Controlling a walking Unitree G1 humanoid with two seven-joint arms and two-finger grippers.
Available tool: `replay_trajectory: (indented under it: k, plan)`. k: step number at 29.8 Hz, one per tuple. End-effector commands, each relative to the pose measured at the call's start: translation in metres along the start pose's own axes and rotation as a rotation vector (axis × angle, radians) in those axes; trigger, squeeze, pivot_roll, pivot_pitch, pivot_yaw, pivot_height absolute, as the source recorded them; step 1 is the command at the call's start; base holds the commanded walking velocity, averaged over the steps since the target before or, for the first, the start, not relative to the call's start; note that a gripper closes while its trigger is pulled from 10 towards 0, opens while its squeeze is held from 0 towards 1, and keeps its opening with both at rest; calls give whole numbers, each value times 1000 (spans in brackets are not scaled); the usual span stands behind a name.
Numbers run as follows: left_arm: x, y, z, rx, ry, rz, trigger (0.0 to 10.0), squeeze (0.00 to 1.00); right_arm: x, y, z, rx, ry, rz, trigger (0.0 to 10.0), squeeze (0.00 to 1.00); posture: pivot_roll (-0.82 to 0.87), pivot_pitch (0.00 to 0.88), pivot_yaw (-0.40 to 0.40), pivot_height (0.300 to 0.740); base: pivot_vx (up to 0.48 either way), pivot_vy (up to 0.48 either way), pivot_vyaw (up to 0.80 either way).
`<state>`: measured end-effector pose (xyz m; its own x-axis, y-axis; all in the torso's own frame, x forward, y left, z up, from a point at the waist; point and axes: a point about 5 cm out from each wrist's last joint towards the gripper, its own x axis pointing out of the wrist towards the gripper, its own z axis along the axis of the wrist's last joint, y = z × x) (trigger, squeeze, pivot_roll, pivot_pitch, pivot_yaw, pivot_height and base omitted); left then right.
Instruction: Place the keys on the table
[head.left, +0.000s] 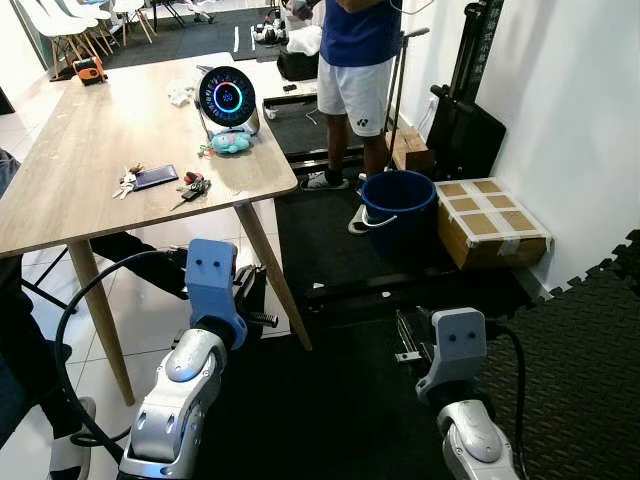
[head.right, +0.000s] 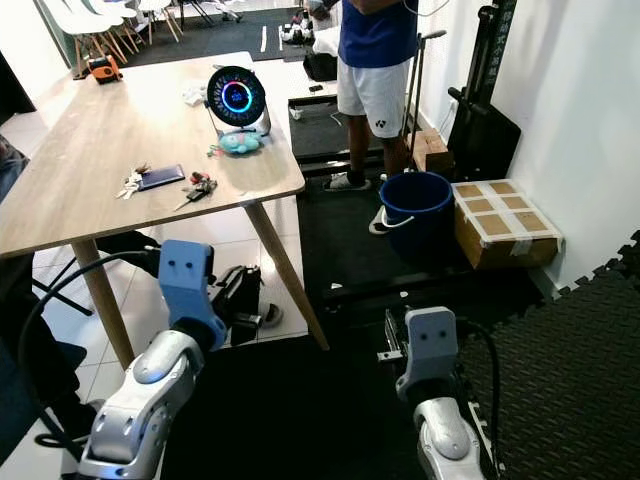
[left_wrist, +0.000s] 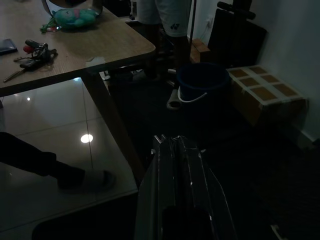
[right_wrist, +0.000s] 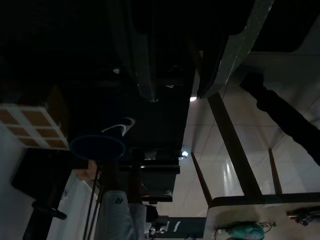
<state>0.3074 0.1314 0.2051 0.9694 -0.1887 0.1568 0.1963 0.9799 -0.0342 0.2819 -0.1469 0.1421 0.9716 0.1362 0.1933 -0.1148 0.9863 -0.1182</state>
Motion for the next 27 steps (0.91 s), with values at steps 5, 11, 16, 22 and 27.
replay_trajectory:
  k: [5,11,16,22,27]
  plan:
    - [5,-2,3,-52,-43,38,10000,0,6,-8,3,-27,-1,19,10000,0,-33,176,41,740,0,0,0]
    - [8,-5,5,-63,-55,40,10000,0,11,-9,7,-36,-11,28,10000,0,-40,168,26,740,0,0,0]
    - [9,-6,6,-69,-63,43,10000,0,12,-8,7,-36,-14,37,10000,0,-35,169,21,740,0,0,0]
    - [8,-6,8,-61,-80,49,10000,0,14,-5,9,-36,-24,51,10000,0,-22,171,23,740,0,0,0]
    - [7,-4,9,-51,-88,51,10000,0,15,-2,10,-33,-32,56,10000,0,-16,170,28,740,389,0,0]
